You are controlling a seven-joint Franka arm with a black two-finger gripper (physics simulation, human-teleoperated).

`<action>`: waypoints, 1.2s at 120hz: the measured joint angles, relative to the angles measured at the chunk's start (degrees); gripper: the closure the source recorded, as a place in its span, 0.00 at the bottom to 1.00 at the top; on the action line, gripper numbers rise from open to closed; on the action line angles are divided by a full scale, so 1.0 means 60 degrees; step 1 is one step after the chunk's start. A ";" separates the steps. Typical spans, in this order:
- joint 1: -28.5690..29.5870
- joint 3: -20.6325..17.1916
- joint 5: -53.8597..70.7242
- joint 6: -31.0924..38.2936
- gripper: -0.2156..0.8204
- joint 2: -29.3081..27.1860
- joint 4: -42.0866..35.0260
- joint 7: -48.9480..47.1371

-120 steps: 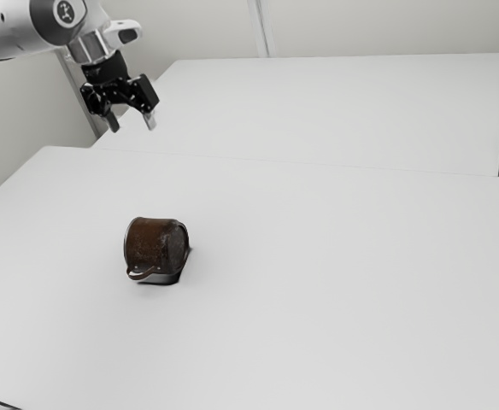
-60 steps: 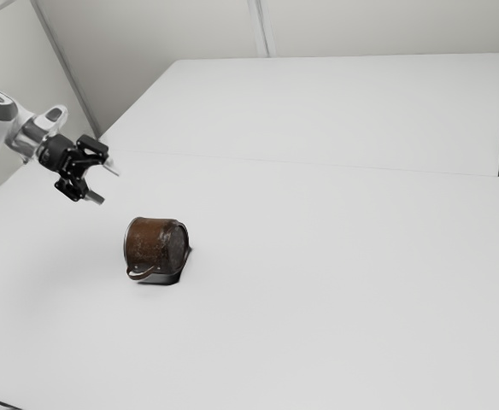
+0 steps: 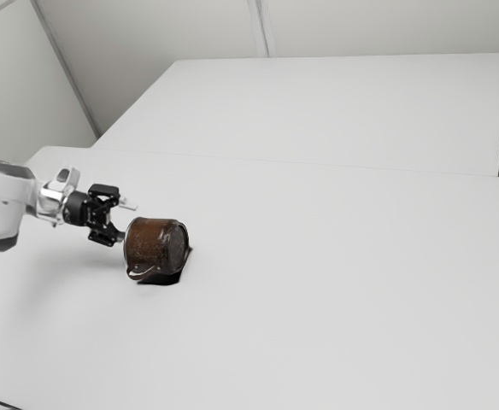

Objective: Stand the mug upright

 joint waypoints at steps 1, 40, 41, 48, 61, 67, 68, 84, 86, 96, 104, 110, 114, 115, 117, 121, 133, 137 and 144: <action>0.0000 -0.0001 -0.0022 -0.0021 0.21 0.0001 -0.0010 0.0037; 0.0004 -0.0044 -0.0447 -0.0708 0.62 0.0043 -0.0379 0.1240; 0.0003 -0.0044 -0.0454 -0.0715 0.64 0.0044 -0.0381 0.1264; 0.0001 -0.0064 -0.0496 -0.0759 0.73 0.0046 -0.0388 0.1428; -0.0006 -0.0088 -0.0572 -0.0811 0.84 0.0020 -0.0392 0.1694; -0.0018 -0.0100 -0.0595 -0.0829 0.87 -0.0027 -0.0392 0.1803; -0.0020 -0.0101 -0.0598 -0.0833 0.88 -0.0035 -0.0392 0.1820; -0.0004 -0.0129 -0.0654 -0.0909 0.92 -0.0232 -0.0413 0.2067; -0.0004 -0.0127 -0.0661 -0.0922 0.93 -0.0288 -0.0445 0.2094; -0.0024 -0.0123 -0.0661 -0.0958 0.94 -0.0599 -0.0607 0.2208; -0.0152 -0.0112 -0.0544 -0.0911 0.95 -0.0943 -0.0652 0.2238; -0.0378 -0.0108 -0.0255 -0.0725 0.95 -0.1338 -0.0648 0.2220; -0.0586 -0.0107 0.0067 -0.0519 0.96 -0.1664 -0.0632 0.2173; -0.0645 -0.0108 0.0157 -0.0459 0.96 -0.1744 -0.0624 0.2158; -0.0765 -0.0108 0.0350 -0.0331 0.96 -0.1902 -0.0613 0.2123; -0.1028 -0.0108 0.0795 -0.0048 0.96 -0.2175 -0.0586 0.2030; -0.1624 -0.0229 0.2338 0.0849 0.96 -0.2671 -0.0429 0.1651; -0.1677 -0.0381 0.2941 0.1178 0.96 -0.2802 -0.0400 0.1480; -0.1702 -0.0750 0.4056 0.1728 0.96 -0.2944 -0.0225 0.1132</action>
